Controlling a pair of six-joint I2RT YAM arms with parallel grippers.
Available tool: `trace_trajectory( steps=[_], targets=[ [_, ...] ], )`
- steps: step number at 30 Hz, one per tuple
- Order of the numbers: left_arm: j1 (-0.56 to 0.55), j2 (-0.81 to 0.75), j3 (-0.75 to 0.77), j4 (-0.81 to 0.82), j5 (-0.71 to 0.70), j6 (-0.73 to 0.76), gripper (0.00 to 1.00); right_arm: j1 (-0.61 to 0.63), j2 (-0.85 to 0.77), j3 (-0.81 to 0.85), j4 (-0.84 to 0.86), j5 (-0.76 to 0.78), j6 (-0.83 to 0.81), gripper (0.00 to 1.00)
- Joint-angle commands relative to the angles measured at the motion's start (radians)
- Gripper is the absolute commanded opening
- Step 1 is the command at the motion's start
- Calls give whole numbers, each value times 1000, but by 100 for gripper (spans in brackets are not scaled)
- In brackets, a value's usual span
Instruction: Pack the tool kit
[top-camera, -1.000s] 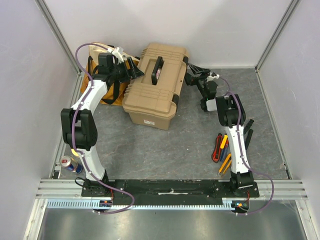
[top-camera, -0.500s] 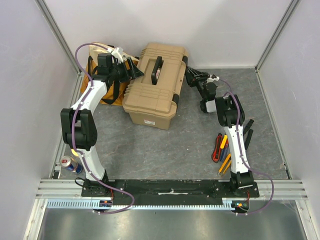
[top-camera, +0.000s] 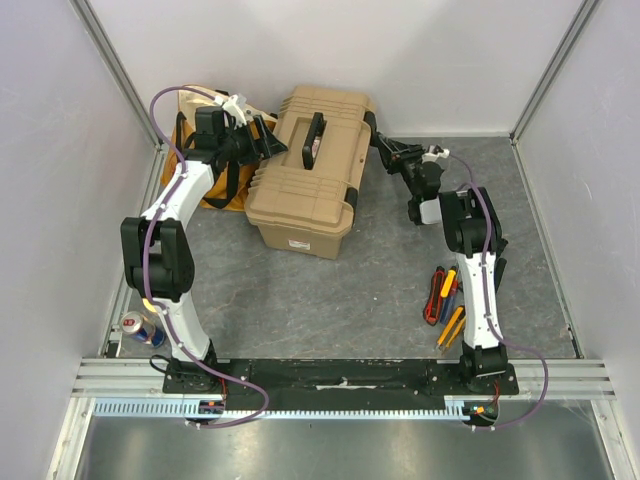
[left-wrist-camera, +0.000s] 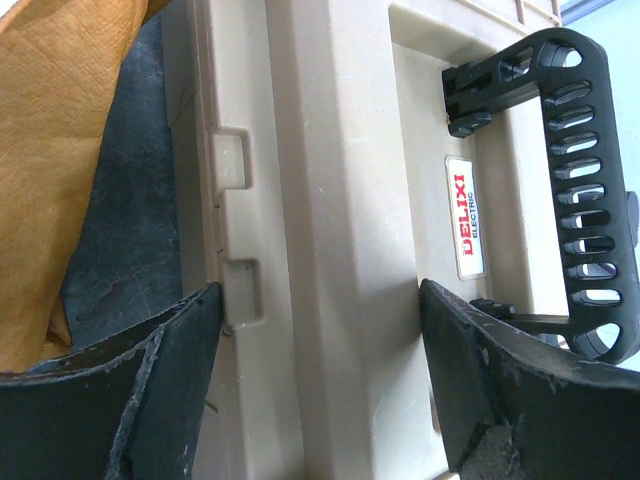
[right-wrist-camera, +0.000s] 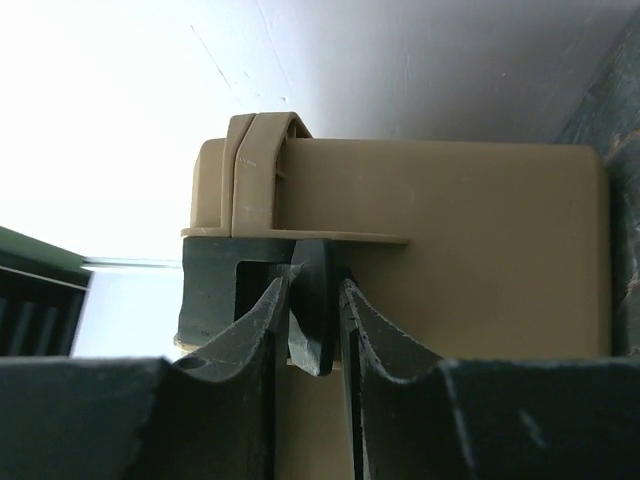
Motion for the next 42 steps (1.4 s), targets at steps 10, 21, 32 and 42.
trace_trajectory(
  steps=[10, 21, 32, 42],
  targets=[
    [-21, -13, -16, -109, -60, 33, 80, 47, -261, 13, -326, -215, -357, 49],
    [-19, -7, -14, -109, -54, 33, 79, 58, -307, -10, -260, -178, -411, 82],
    [-19, -10, -12, -120, -77, 43, 79, 67, -453, -94, -335, -68, -550, 73],
    [-19, -6, -9, -123, -77, 44, 78, 85, -488, -22, -644, 9, -805, 85]
  ],
)
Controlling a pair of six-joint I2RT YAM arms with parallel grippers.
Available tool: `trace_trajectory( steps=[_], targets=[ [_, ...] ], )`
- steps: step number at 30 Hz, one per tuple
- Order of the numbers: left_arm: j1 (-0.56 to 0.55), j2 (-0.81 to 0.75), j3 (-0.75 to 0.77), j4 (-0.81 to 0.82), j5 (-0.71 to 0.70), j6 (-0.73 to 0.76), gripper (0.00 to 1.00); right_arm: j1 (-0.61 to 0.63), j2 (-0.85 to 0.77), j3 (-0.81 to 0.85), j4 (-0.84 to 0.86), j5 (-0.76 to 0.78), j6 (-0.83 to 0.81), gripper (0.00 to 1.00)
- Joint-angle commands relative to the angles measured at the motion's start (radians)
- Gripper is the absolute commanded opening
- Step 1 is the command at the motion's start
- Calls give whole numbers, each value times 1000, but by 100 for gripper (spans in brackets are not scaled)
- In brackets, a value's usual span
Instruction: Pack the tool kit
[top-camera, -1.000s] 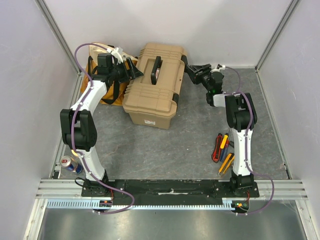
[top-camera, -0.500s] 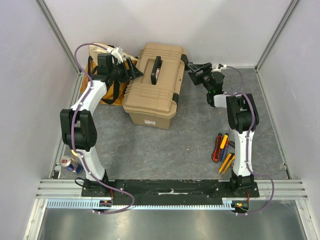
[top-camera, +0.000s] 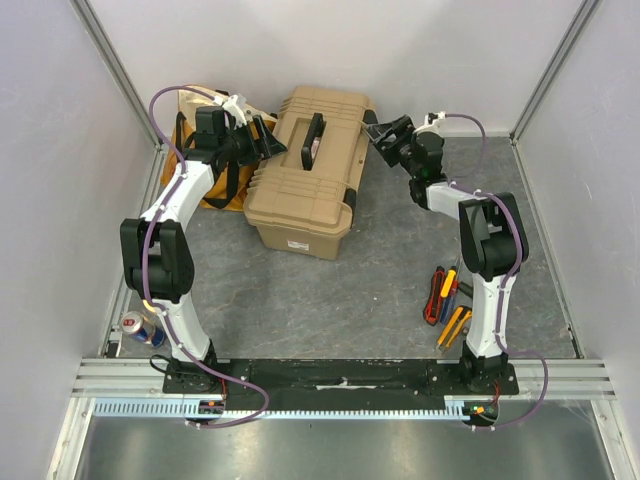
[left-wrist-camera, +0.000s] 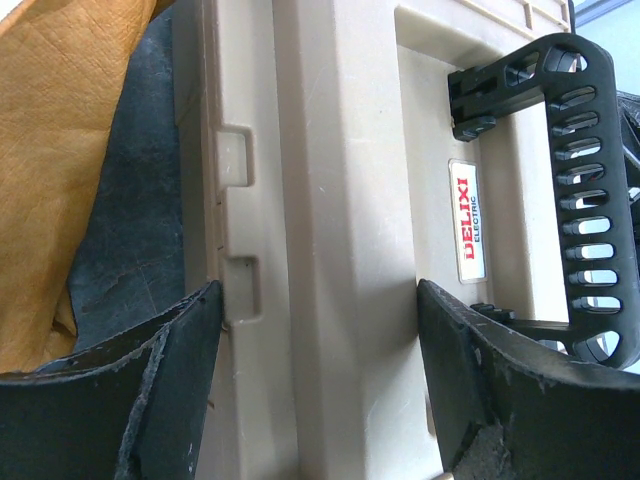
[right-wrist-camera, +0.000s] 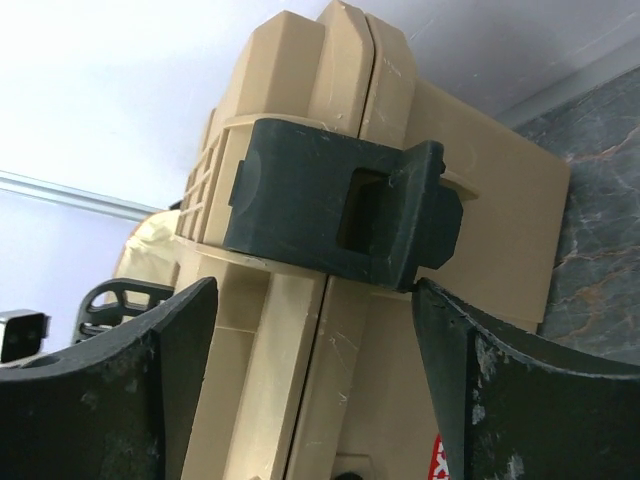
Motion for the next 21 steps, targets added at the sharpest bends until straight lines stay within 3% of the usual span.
trace_trajectory(
  steps=[1, 7, 11, 17, 18, 21],
  targets=[
    [-15, 6, -11, -97, -42, 44, 78, 36, -68, 89, -102, 23, -160, 86],
    [-15, 9, -14, -105, -39, 47, 78, 48, -30, 151, -189, 97, -163, 85],
    [-15, 4, -20, -113, -45, 57, 78, 48, -16, 140, -124, 95, -93, 85],
    [-15, 4, -31, -114, -42, 59, 78, 39, 12, 74, 132, 83, 107, 91],
    [-15, 4, -33, -114, -42, 58, 78, 39, 19, 74, 146, 81, 128, 98],
    [-15, 4, -36, -114, -42, 58, 78, 39, 29, 117, 97, 95, 141, 98]
  ],
)
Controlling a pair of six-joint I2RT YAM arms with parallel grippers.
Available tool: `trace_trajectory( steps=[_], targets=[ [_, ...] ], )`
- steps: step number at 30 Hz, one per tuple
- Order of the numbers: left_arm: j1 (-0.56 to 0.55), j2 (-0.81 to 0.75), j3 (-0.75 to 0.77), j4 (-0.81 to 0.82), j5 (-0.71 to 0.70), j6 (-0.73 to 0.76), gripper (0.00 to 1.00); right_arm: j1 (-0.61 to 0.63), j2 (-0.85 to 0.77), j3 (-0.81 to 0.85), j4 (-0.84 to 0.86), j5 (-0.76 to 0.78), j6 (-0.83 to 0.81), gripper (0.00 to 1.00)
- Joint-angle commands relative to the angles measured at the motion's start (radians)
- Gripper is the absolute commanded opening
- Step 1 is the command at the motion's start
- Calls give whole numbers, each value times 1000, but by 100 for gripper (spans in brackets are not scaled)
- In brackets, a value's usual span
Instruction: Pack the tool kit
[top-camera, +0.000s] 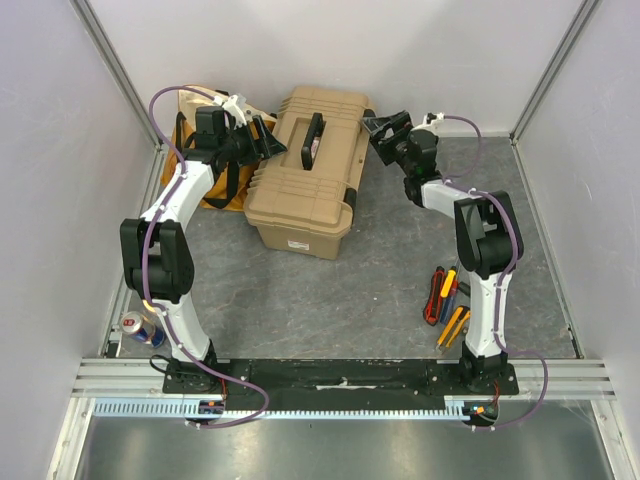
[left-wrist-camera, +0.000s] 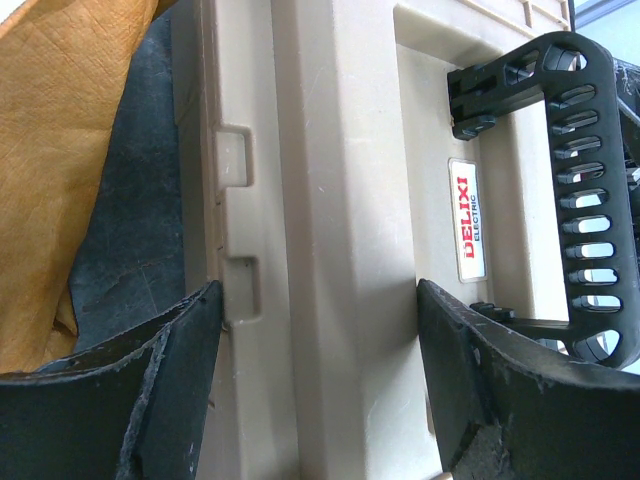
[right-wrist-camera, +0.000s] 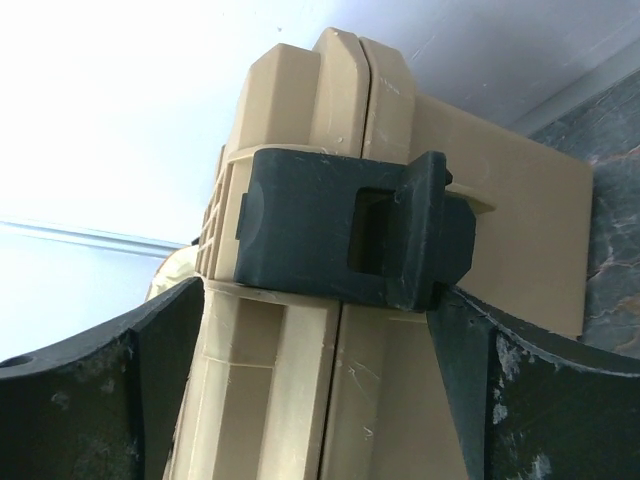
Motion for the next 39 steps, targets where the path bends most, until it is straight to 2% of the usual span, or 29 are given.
trace_trajectory(
  steps=[1, 4, 8, 13, 17, 20, 27, 32, 34, 39],
  targets=[
    [-15, 5, -35, -112, -39, 59, 78, 13, 13, 84, 88, 11, 68, 98],
    [-15, 4, -42, -112, -36, 59, 78, 16, 13, 154, -85, 50, -10, 98],
    [-16, 5, -51, -107, -31, 56, 78, 16, 29, 205, -201, 86, -43, 98],
    [-16, 5, -57, -106, -26, 54, 77, 18, 34, 205, -308, 170, 18, 97],
    [-15, 2, -66, -106, -28, 54, 77, 18, 40, 208, -426, 256, 93, 91],
    [-15, 1, -72, -104, -29, 53, 77, 10, 30, 178, -466, 313, 152, 89],
    [-15, 1, -78, -104, -46, 47, 77, -13, -21, 127, -524, 379, 137, 88],
    [-15, 1, -74, -107, -56, 42, 77, -43, -90, 61, -567, 423, 123, 95],
    [-15, 1, -69, -112, -59, 41, 77, -59, -118, 33, -575, 422, 114, 98],
    [-15, -7, -49, -132, -65, 41, 77, -86, -176, -8, -598, 359, 46, 98]
  ],
)
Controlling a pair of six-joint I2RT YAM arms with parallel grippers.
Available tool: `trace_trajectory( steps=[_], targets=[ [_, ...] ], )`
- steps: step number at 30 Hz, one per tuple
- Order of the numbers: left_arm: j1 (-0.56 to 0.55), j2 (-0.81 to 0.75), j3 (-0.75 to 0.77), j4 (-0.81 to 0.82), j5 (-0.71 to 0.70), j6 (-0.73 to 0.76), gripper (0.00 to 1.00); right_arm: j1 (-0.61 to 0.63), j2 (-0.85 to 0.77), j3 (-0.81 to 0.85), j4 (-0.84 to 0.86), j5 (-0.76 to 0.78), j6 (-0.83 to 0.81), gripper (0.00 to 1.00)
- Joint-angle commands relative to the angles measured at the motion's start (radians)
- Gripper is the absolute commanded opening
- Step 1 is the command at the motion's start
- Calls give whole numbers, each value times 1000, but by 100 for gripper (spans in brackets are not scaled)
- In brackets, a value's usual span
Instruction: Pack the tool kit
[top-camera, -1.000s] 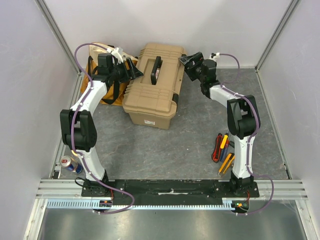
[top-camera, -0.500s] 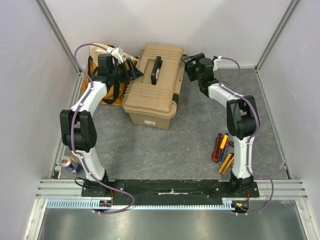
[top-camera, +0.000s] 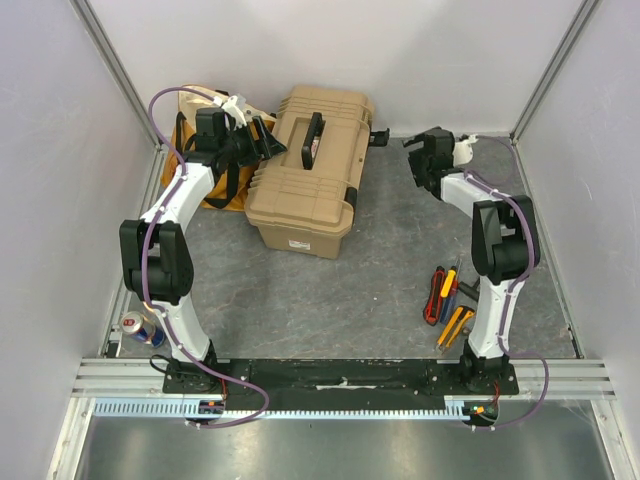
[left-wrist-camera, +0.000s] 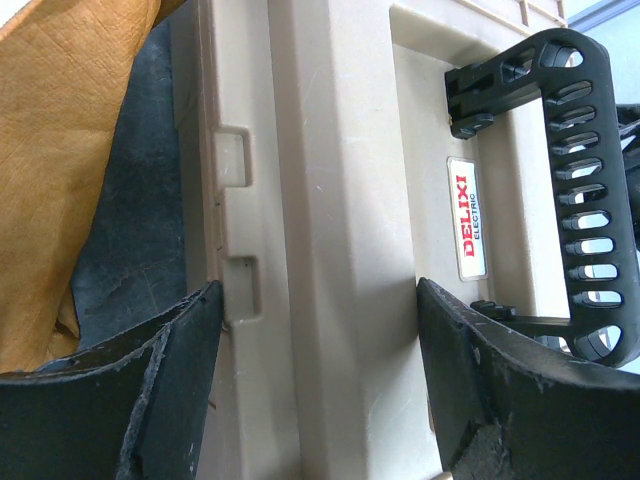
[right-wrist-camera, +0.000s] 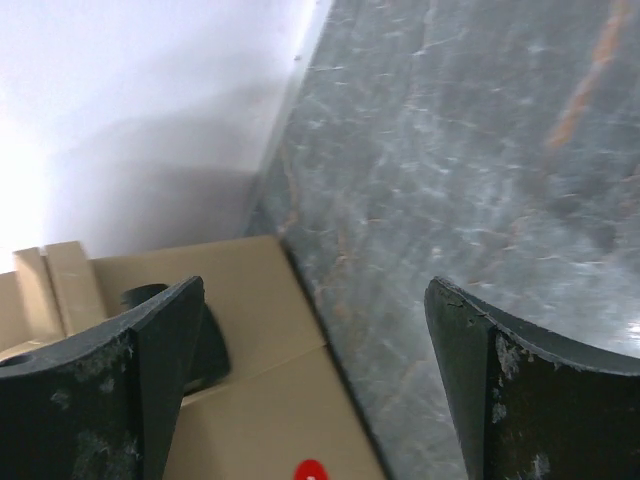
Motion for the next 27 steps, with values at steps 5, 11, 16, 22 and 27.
trace_trajectory(
  steps=[5, 11, 16, 22, 27],
  targets=[
    [-13, -29, 32, -203, -58, 43, 77, -15, -182, -92, -53, -131, -152, 98],
    [-12, -101, 76, -238, -80, 55, 79, -15, -346, -295, -11, -361, -252, 98],
    [-12, -201, 26, -269, -138, 60, 80, -12, -483, -528, 176, -560, -203, 98],
    [-12, -325, -74, -299, -147, 60, 80, 0, -598, -710, 294, -660, -166, 98],
    [-12, -384, -169, -318, -137, 26, 80, 26, -661, -795, 380, -697, -85, 98]
  ],
)
